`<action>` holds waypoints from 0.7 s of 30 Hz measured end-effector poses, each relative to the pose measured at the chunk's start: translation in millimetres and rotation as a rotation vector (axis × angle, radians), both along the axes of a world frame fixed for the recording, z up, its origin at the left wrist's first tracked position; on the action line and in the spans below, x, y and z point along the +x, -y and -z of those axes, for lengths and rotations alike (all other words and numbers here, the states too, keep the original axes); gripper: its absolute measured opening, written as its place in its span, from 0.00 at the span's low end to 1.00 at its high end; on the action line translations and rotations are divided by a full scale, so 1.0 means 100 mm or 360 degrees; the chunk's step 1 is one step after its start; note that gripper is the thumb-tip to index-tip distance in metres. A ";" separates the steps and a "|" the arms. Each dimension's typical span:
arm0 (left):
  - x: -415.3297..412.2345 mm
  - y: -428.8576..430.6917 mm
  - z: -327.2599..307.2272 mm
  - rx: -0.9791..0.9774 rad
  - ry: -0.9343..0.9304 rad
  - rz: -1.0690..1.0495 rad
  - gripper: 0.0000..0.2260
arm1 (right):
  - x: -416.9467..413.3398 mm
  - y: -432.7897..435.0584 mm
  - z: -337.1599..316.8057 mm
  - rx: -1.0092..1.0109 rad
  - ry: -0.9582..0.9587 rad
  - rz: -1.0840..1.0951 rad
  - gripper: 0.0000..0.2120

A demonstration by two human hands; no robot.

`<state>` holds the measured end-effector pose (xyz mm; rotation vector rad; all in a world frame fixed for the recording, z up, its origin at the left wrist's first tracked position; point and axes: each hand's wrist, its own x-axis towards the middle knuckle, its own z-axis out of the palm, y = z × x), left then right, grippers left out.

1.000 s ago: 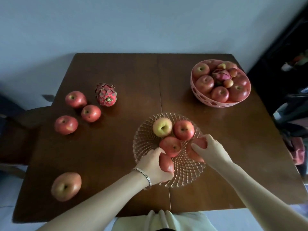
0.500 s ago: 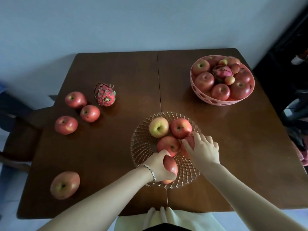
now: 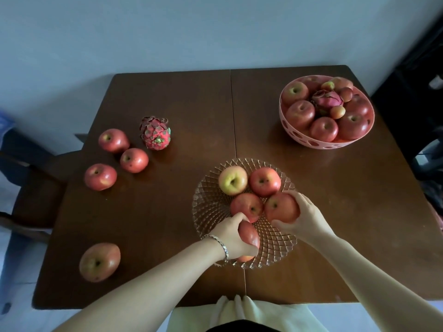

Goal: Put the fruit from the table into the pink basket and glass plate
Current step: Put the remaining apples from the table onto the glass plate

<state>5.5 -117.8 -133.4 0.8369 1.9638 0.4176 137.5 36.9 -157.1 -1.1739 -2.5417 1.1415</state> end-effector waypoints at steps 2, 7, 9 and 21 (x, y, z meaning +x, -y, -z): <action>0.00 0.00 0.00 -0.0014 -0.0007 -0.0002 0.24 | 0.00 0.00 0.03 -0.0029 0.0032 -0.0022 0.36; 0.01 0.02 -0.05 -0.0037 -0.0013 0.0020 0.27 | 0.01 0.04 -0.05 0.0052 0.0173 -0.0156 0.49; -0.02 0.04 -0.12 0.0012 0.0034 -0.0104 0.30 | 0.02 0.11 -0.22 0.0231 -0.0073 -0.0323 0.50; -0.09 0.15 -0.39 0.0441 0.0328 -0.0400 0.33 | 0.00 0.66 -0.25 0.0540 -0.0392 -0.0336 0.37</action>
